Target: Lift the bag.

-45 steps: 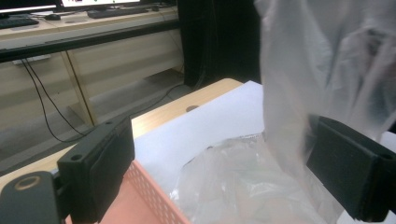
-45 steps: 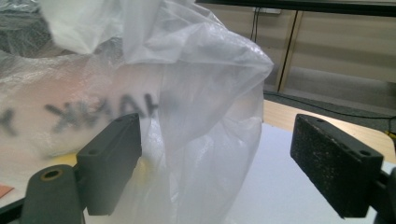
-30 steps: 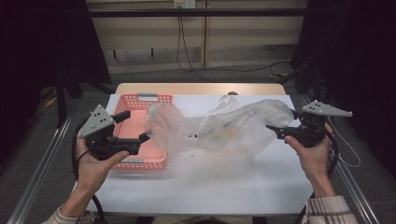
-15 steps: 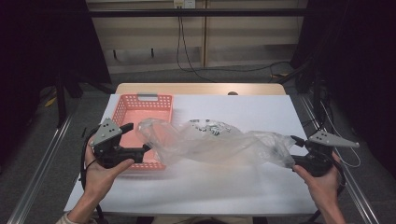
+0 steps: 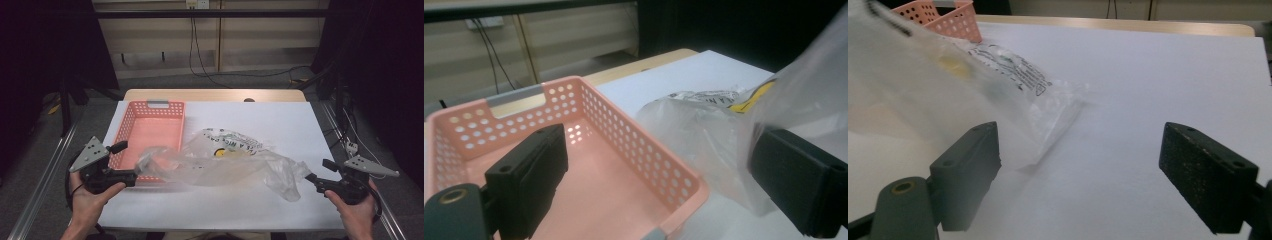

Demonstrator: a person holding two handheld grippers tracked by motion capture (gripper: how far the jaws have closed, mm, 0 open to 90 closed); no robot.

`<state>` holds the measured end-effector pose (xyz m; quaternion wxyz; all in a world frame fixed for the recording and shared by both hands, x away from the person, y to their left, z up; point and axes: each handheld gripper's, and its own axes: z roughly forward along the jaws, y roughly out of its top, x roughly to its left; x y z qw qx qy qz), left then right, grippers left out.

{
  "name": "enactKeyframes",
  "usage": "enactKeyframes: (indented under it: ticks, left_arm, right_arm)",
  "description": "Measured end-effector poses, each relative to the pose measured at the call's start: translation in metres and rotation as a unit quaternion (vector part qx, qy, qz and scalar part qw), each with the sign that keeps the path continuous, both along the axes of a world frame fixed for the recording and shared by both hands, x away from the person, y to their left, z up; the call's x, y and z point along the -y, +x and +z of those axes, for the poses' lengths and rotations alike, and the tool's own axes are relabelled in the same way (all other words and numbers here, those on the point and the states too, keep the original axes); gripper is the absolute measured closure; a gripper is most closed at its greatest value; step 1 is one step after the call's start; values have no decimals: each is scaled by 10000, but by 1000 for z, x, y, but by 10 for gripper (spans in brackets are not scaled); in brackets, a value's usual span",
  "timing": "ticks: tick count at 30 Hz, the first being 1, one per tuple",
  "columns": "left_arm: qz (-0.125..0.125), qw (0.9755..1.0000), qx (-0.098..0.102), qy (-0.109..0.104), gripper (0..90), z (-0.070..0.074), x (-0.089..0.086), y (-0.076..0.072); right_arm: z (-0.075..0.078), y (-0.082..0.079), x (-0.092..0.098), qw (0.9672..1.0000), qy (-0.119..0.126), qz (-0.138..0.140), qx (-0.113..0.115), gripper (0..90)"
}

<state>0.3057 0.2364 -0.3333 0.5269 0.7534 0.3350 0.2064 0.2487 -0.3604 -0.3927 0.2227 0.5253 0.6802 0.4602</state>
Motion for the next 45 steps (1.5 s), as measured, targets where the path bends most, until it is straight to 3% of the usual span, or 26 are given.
enactKeyframes:
  ticks: [1,5,8,12,14,17,20,24,26,28,32,37,39,41,45]
  left_arm:
    - [-12,9999,-5,-111,90,0,-3,-2]
    - [84,9997,-106,-199,90,1,-17,-4]
    - [138,9997,-144,-141,90,1,-27,-7]
    - [177,9996,-153,132,84,-5,-36,-12]
    - [243,9989,-190,353,84,-12,-39,-14]
    - [439,9975,-308,467,90,-28,-42,-13]
    - [579,9966,-434,383,90,-37,-39,-9]
    - [748,9947,-428,559,91,-40,-35,4]
    - [766,9946,-544,439,91,-40,-43,10]
    - [701,9945,-507,585,94,-40,-51,7]
    - [1034,9927,-372,490,83,-41,-65,-5]
    - [1146,9914,-551,321,50,-52,-51,-3]
    - [1198,9904,-576,384,51,-54,-38,-2]
    - [1165,9917,-476,279,57,-56,-27,-1]
    - [810,9948,-542,302,58,-64,-14,-2]
  right_arm:
    - [-1,1,1,10000,-21,-14,0,166]
    - [-3,3,1,9999,-87,-66,-38,166]
    - [-3,5,-1,9999,-106,-41,-35,166]
    - [-3,9,-5,9999,-129,6,-45,167]
    - [-4,11,-7,9999,-151,18,-39,166]
    - [-4,14,-10,9999,-161,30,-49,166]
    - [-6,18,-13,9998,-179,33,-64,166]
    - [-7,23,-17,9997,-241,20,-65,166]
    - [-9,24,-19,9996,-269,28,-65,166]
    - [-12,25,-20,9996,-249,62,-89,166]
    - [-15,26,-21,9996,-257,61,-136,166]
    - [-19,27,-23,9995,-292,-7,-138,166]
    - [-20,27,-23,9995,-294,-41,-120,166]
    - [-23,26,-22,9994,-304,-120,-118,166]
    - [-28,21,-19,9992,-326,-179,-134,166]
